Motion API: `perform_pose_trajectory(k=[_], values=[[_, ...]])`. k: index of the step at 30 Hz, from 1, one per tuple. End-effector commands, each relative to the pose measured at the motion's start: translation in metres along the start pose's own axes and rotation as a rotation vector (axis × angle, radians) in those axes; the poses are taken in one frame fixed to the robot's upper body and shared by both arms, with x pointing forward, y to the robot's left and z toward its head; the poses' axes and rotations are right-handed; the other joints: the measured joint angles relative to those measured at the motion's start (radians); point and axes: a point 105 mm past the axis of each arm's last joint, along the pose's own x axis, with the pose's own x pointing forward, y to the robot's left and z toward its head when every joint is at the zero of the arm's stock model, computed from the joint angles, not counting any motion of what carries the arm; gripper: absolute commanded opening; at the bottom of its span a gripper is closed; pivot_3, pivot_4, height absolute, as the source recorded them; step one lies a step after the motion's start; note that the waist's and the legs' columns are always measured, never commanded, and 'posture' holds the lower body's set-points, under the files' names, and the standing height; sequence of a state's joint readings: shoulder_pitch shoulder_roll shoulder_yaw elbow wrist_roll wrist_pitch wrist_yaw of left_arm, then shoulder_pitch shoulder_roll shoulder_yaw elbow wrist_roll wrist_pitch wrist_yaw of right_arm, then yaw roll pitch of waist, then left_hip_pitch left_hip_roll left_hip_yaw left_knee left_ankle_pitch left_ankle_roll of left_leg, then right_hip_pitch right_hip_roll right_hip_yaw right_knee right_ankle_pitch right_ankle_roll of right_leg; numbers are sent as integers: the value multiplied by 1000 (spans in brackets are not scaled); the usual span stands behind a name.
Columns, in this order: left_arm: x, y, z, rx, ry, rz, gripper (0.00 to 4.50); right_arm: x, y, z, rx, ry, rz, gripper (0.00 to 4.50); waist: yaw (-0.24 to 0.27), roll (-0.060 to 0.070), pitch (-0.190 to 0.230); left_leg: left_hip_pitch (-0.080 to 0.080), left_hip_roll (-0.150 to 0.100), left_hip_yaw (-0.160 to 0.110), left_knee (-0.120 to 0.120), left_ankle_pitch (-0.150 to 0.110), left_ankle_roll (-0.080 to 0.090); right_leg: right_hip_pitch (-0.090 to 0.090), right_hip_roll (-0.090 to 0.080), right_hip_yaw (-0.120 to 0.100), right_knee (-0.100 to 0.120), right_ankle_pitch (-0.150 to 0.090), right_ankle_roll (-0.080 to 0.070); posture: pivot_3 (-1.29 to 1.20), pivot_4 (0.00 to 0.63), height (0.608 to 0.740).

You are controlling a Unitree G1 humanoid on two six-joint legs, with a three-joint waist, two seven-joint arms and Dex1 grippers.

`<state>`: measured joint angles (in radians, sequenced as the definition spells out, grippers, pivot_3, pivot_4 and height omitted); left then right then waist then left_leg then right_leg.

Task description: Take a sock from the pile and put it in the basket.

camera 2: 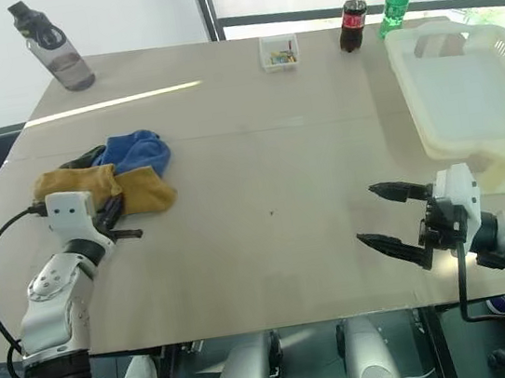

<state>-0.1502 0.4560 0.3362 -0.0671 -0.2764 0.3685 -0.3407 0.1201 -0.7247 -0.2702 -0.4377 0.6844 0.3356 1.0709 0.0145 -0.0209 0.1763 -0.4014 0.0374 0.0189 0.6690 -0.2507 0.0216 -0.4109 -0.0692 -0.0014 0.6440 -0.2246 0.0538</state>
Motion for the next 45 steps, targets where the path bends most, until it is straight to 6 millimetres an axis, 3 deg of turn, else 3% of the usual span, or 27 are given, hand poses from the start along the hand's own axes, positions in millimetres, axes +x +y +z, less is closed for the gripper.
perform_pose_trajectory(k=[1,5,10,18,26,32,37,41,45], values=[[-2,-30,21,-34,-68,-96,41,0,1,6,-36,-20,1,4500,0,0,0,0,0,0,0,0,0,0,0,0,0,0,0,0,150,740],[-3,-54,25,-87,-63,-172,41,0,1,6,-35,-20,-2,4500,-1,0,0,0,0,0,0,0,0,0,0,0,0,0,0,0,150,740],[0,-73,14,-115,6,-213,41,0,0,6,-38,-21,-8,4500,-1,0,0,1,0,0,0,0,0,0,1,1,1,0,0,0,150,740],[10,-153,-7,-264,138,-384,41,1,-1,7,-46,-25,-20,4500,1,0,0,0,-1,0,1,0,0,0,1,1,1,0,1,0,150,740],[-12,-245,-9,-351,231,-693,41,-3,-1,8,-59,-24,-51,4500,0,0,-1,1,-1,0,1,0,0,1,2,2,1,0,1,0,150,740],[-7,-259,-7,-441,274,-735,41,-4,-1,10,-66,-23,-70,4500,0,0,-1,1,-1,0,2,0,0,1,2,3,1,0,-1,0,150,740],[-25,-289,6,-527,296,-954,41,-3,-1,12,-68,-20,-68,4500,-1,0,-1,0,-1,0,2,0,0,1,3,3,0,0,-1,0,150,740],[-33,-295,22,-634,284,-1049,1318,0,0,12,-68,-23,-65,4500,-1,0,-1,0,-1,0,2,0,0,0,3,3,0,0,-1,0,150,740],[-35,-286,32,-658,265,-1086,2729,3,2,12,-63,-29,-65,4500,-2,0,-1,0,-1,-1,2,0,0,0,3,3,0,-1,-2,0,150,740]])
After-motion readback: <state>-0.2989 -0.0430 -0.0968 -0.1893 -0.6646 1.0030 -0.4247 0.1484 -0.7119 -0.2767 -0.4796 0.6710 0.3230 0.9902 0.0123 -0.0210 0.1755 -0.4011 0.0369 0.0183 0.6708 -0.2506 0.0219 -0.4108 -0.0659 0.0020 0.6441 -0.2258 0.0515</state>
